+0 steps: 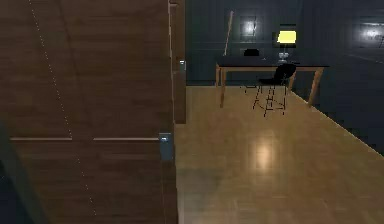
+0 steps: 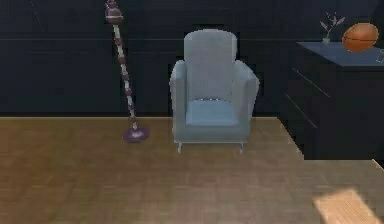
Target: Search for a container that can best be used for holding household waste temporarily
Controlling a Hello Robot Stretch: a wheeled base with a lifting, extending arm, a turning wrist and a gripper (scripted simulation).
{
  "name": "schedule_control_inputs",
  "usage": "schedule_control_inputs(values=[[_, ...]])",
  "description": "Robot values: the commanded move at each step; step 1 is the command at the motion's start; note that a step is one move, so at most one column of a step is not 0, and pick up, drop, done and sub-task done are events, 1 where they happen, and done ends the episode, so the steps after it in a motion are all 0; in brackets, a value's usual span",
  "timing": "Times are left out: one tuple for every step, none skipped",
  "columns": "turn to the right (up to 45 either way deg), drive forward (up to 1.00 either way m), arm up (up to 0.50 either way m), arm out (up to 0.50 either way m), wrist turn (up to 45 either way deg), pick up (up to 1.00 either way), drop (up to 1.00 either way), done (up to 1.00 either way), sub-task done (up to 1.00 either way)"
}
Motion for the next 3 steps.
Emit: schedule_control_inputs(values=[[30.0,0.0,0.0,0.0,0.0,0.0,0.0,0.0,0.0],[0.0,0.75,0.0,0.0,0.0,0.0,0.0,0.0,0.0],[-24.0,0.0,0.0,0.0,0.0,0.0,0.0,0.0,0.0]])
